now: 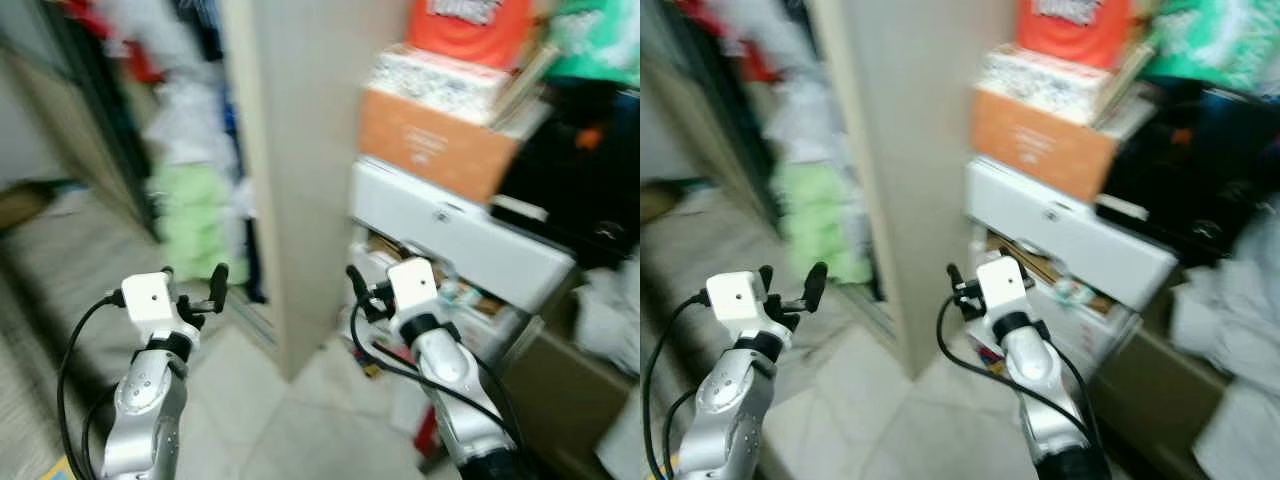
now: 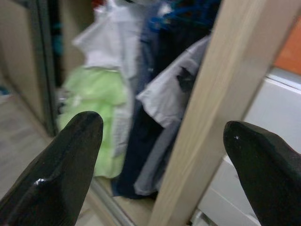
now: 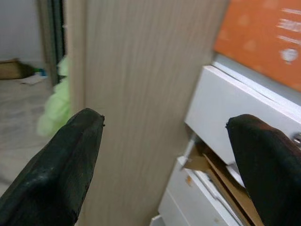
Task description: Clean up the room
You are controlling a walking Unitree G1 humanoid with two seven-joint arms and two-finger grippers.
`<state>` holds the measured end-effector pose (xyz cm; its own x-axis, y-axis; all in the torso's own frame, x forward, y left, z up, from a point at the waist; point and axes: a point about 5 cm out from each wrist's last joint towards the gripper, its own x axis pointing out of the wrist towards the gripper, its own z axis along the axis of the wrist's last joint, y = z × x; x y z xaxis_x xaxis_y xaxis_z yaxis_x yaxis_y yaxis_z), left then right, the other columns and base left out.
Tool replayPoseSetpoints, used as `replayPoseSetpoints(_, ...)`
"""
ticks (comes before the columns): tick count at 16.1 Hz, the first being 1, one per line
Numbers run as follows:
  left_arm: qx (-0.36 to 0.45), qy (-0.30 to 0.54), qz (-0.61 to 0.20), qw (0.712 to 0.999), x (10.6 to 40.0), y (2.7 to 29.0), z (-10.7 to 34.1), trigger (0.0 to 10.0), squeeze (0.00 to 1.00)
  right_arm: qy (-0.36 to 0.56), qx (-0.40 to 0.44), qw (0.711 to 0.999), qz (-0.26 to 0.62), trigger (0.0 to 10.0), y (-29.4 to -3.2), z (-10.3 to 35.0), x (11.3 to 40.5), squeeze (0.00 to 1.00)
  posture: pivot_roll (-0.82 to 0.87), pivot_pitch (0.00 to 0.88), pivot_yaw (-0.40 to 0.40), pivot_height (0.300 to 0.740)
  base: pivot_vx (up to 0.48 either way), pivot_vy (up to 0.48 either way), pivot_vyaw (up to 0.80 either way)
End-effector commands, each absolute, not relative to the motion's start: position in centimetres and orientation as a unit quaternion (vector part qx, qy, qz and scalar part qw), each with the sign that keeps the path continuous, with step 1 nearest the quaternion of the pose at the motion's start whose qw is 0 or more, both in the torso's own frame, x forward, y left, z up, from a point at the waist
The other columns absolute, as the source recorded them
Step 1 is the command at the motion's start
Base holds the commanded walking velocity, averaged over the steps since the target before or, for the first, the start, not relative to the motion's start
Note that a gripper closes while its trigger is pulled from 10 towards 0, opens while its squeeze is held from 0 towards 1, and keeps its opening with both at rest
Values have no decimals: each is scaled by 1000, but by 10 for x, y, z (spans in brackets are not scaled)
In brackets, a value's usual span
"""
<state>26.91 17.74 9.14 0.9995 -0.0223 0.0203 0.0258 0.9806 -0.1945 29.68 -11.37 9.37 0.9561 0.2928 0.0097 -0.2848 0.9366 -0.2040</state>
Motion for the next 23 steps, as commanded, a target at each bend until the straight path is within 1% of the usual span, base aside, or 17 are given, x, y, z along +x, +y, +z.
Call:
replayPoseSetpoints(1,-98,-4,-18,995,269,173,90,10000,0,-17,-102,985,139,10000,-119,94,298,0,-104,52,-29,740,0,0,800)
replayPoseSetpoints(20,-98,-3,-21,995,269,171,89,10000,0,-18,-105,984,146,10000,-119,93,298,0,-104,45,-33,740,0,0,800)
replayPoseSetpoints(23,-97,-3,-23,995,269,171,89,10000,0,-18,-104,983,148,10000,-118,93,298,0,-101,41,-33,740,0,0,621)
